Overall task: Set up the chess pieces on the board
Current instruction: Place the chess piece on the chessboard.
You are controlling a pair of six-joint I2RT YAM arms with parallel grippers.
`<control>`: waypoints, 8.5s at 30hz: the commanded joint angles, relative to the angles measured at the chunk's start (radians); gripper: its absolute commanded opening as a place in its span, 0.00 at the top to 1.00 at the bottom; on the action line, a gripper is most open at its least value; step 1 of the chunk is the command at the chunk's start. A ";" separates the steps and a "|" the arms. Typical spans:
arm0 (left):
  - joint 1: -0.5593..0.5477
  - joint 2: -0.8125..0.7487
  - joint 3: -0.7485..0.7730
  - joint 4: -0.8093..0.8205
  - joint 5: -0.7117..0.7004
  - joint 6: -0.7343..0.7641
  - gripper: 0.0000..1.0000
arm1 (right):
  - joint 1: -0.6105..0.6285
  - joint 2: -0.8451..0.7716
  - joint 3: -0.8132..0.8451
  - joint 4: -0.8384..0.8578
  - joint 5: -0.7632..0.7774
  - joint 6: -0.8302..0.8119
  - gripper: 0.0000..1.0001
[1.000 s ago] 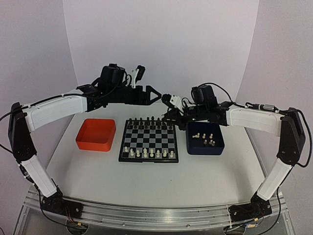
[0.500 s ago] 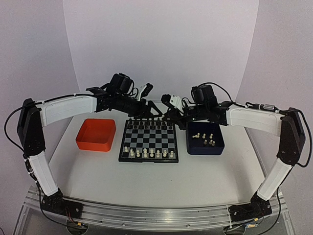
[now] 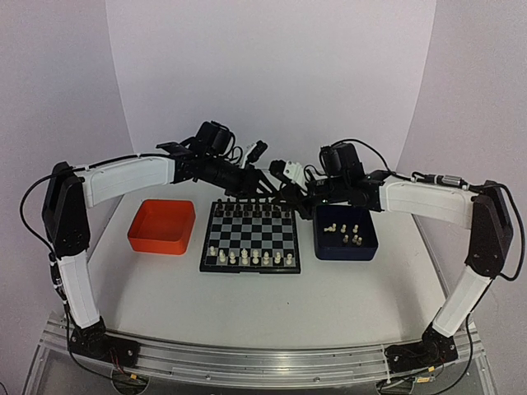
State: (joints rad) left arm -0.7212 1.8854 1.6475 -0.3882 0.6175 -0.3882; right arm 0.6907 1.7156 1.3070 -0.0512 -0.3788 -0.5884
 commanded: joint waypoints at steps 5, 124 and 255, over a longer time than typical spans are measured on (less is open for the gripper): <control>-0.009 0.097 0.113 -0.118 0.030 0.029 0.75 | 0.036 0.025 0.076 0.048 0.030 -0.014 1.00; 0.163 -0.756 -0.680 -0.079 -0.908 -0.259 0.00 | 0.250 0.697 0.459 0.289 -0.190 0.354 0.94; 0.006 -0.093 -0.385 -0.276 -0.607 -0.109 0.81 | -0.069 -0.142 -0.204 0.101 0.534 0.703 0.14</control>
State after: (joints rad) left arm -0.7090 1.8076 1.2121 -0.6154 0.0672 -0.4976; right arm 0.6281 1.6227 1.1103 0.0509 0.1279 0.1311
